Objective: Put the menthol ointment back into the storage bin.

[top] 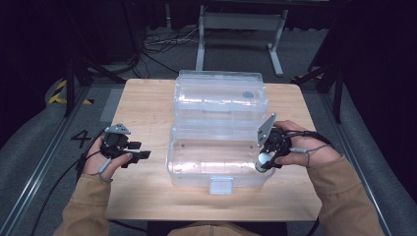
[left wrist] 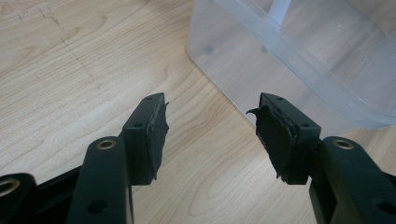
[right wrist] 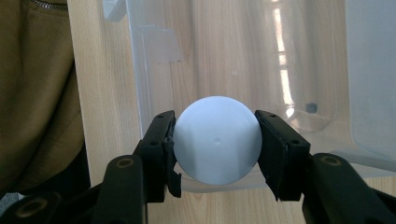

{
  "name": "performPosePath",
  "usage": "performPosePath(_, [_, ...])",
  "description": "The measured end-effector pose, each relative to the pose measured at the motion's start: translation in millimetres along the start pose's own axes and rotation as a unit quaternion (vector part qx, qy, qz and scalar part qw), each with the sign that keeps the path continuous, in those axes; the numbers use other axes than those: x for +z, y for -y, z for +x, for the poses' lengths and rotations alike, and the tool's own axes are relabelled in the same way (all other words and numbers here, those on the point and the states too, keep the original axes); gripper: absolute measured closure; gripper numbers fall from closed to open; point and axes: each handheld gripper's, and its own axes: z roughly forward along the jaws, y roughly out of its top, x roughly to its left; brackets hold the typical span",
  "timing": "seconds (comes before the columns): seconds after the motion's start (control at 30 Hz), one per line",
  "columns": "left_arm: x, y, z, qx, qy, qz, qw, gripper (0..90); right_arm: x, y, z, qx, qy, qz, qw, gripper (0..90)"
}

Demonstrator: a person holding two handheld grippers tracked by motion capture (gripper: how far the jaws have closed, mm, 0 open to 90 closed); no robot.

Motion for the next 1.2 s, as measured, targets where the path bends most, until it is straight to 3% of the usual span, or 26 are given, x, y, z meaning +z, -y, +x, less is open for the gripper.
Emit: performPosePath(1.2, [1.2, 0.8, 1.5, 0.000, 0.000, 0.002, 1.0000, 43.9, 37.2, 0.3, -3.1, 0.003, -0.016, 0.031, 0.9994, 50.3])
